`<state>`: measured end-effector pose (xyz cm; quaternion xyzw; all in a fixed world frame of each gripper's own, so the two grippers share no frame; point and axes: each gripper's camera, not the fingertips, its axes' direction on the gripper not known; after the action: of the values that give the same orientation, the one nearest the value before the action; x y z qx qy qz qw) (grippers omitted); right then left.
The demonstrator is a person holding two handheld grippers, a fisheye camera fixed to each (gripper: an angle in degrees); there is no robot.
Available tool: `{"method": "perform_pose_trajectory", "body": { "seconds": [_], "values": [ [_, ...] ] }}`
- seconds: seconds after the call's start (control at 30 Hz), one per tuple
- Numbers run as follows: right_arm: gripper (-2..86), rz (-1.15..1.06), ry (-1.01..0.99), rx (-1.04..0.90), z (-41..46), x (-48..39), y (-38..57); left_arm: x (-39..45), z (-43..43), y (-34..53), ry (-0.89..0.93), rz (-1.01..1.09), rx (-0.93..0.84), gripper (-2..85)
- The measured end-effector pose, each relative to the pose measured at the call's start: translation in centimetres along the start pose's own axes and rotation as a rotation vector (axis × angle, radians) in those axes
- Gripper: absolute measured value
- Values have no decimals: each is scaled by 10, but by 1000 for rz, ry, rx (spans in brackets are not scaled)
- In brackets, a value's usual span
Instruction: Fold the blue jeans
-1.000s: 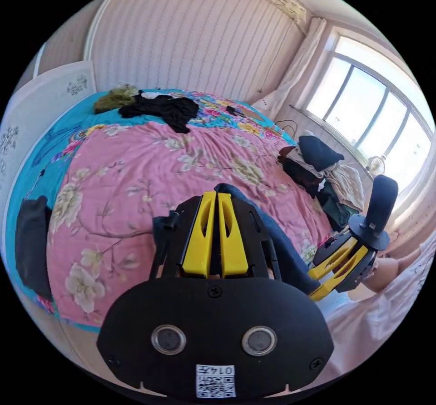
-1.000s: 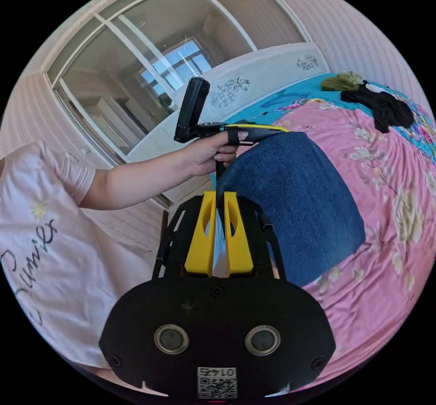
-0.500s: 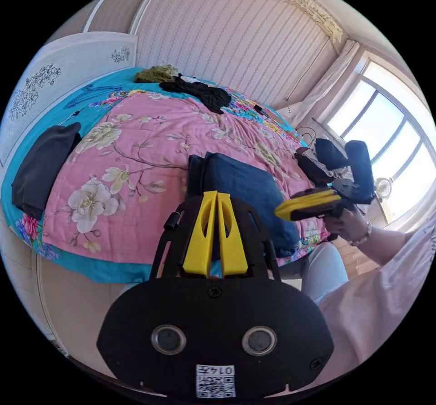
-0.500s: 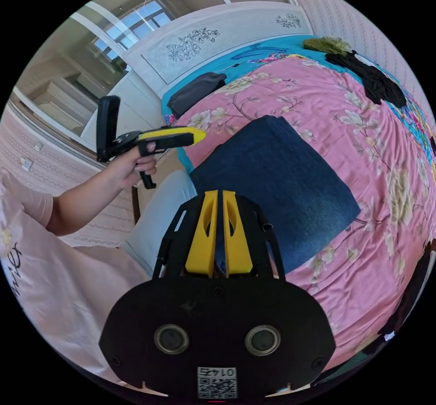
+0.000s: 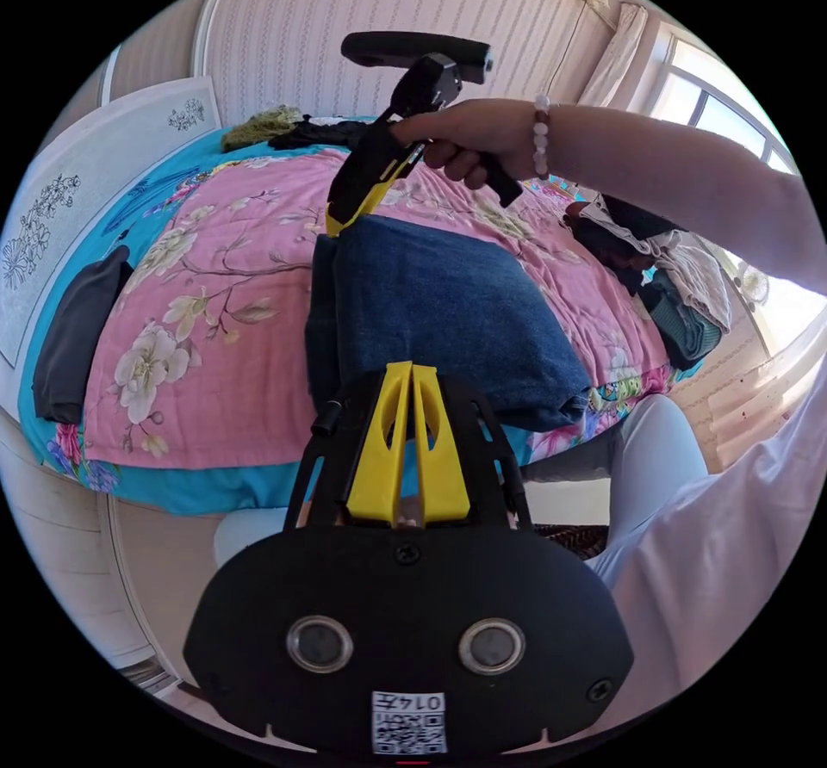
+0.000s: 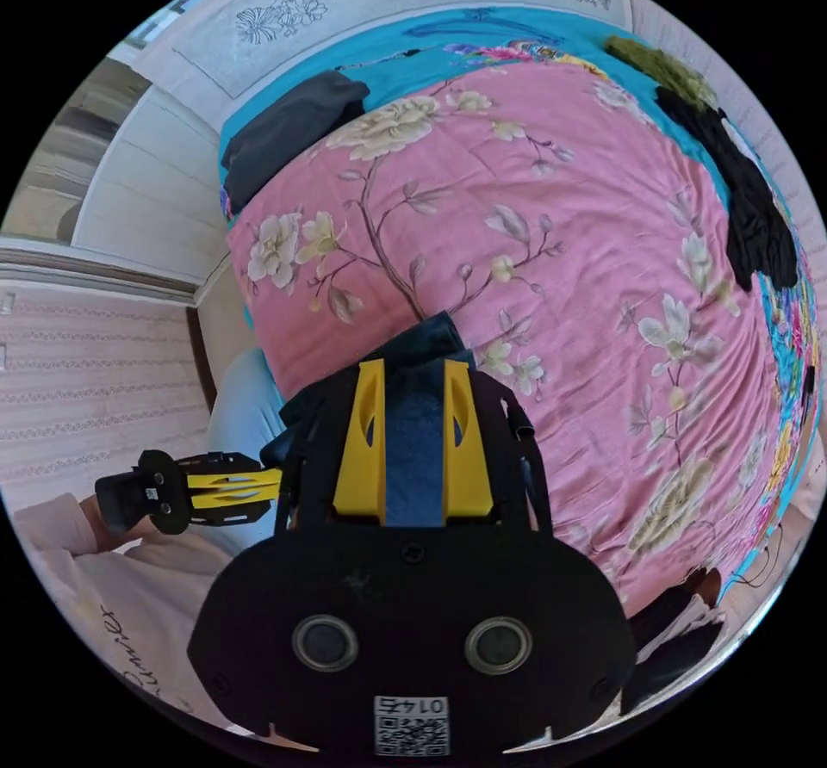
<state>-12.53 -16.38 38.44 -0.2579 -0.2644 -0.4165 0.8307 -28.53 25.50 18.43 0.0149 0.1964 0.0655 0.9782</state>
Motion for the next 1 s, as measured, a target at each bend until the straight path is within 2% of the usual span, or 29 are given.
{"method": "perform_pose_trajectory", "body": {
  "seconds": [0.13, 0.33, 0.5, 0.6, 0.67, 0.77, 0.9, 1.0],
  "values": [
    [6, -26, -70, -69, -5, 10, -30, -8, -3, 8, 37, -27, 7, -10],
    [-7, 154, -264, 51, -5, 52, -46, -7, -9, 16, 3, 8, 15, -10],
    [-5, 243, -197, 50, 36, 64, -63, -5, -5, 19, -48, 71, -13, -10],
    [-4, 237, -173, 101, 30, 62, -63, -13, -10, 22, -12, 66, -8, -10],
    [-4, 138, -146, 224, 2, 53, -45, -21, -22, 24, 44, 31, 14, -10],
    [-5, 27, -77, 369, -32, 40, 12, -27, -43, 26, 30, 8, 32, -10],
    [-5, 31, -66, 368, -27, 26, 89, -36, -60, 27, 37, -26, 89, -10],
    [-5, 92, -182, 290, 12, 13, 128, -46, -48, 25, -23, -59, 44, -10]
  ]
}}
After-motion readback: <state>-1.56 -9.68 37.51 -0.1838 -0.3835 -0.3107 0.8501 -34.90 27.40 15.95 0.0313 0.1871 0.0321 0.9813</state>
